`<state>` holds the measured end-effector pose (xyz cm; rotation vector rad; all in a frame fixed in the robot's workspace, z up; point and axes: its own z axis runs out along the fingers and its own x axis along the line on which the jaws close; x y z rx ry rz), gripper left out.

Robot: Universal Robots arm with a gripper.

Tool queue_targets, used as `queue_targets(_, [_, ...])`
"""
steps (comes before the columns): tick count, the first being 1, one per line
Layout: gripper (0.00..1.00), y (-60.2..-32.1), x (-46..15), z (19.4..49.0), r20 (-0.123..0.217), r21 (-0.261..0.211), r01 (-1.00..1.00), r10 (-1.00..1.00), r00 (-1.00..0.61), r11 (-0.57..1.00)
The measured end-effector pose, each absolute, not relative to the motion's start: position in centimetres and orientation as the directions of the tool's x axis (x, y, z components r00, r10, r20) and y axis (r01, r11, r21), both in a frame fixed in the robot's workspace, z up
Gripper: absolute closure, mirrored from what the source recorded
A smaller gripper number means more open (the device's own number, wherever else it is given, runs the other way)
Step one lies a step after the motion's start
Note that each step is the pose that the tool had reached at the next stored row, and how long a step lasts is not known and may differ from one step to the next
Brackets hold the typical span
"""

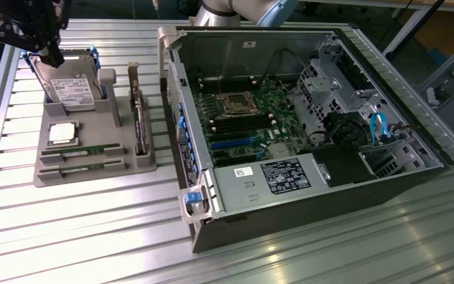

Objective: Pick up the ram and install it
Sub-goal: 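Pick up the ram and move it above insertion slot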

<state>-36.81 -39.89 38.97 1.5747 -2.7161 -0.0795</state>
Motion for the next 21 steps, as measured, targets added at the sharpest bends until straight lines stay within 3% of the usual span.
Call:
queue_targets(13, [0.90, -39.89, -36.81, 38.66, -0.025, 0.044, -0.991, -0.991, -0.130, 0.129])
queue_targets(21, [0.90, -39.90, -36.81, 38.56, -0.024, 0.044, -0.999, -1.000, 0.007, -0.008])
